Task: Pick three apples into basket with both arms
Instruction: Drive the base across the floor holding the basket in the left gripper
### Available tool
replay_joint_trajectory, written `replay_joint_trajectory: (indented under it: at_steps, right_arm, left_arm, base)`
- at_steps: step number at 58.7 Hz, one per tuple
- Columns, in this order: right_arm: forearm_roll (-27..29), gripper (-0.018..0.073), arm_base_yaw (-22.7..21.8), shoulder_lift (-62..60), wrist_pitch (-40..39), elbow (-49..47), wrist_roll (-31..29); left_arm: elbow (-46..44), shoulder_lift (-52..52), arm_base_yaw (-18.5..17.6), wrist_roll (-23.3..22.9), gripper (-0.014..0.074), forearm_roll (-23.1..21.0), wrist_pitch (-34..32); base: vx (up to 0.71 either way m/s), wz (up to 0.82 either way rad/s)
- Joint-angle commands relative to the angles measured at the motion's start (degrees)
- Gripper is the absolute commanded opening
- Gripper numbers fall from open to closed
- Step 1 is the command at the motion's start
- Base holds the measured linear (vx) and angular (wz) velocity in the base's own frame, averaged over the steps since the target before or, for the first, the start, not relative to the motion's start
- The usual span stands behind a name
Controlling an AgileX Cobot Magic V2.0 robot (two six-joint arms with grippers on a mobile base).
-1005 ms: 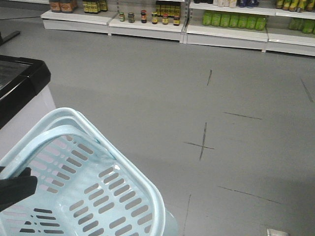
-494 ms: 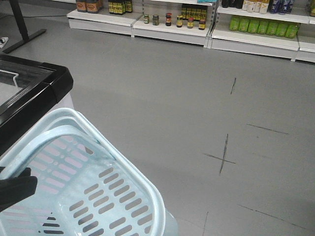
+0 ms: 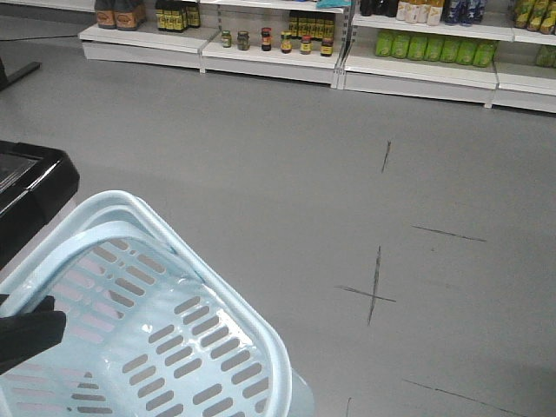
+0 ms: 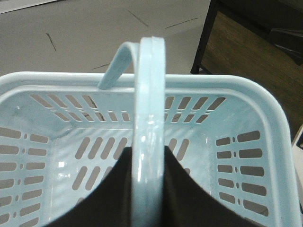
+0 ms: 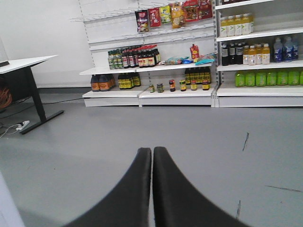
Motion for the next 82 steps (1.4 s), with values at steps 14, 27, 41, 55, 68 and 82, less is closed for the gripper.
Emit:
replay_joint_trajectory:
  at_steps: [14,27,41,55,68,82]
  right_arm:
    - [-0.7,-0.0005,-0.2,-0.6,-4.2,0.7,-0.4]
    - [-0.7,-0.0005,-0.2,-0.6,-4.2,0.7,-0.4]
    - [-0.7,-0.0005,-0.2,-0.6,-4.2,0.7,-0.4]
    - [-0.7,-0.0005,-0.2,-0.6,-4.2,0.7,-0.4]
    - [-0.7,-0.0005,-0.2,-0.6,-4.2,0.7,-0.4]
    - [-0.7,-0.0005,-0.2,-0.6,-4.2,0.7,-0.4]
  left_arm:
    - [-1.7,-0.1,-0.3,-0.5,-0.0006,-2.1,-5.5]
    - [-1.7,-0.1,-0.3,-0.5,-0.0006,-2.1,-5.5]
    - [-1.7,-0.1,-0.3,-0.5,-0.0006,-2.1,-5.5]
    - [-1.7,-0.1,-0.3,-0.5,-0.0006,-2.1,-5.5]
    - [-1.7,-0.1,-0.3,-0.5,-0.0006,-2.1,-5.5]
    - [-1.7,-0.1,-0.3,-0.5,-0.0006,-2.1,-5.5]
  base:
    - [0.23,-0.24]
    - [0.26,-0.17]
    - [0.29,-0.12]
    - [0.29,-0.19]
    - [0.28,-0.25]
    - [0.27,-0.28]
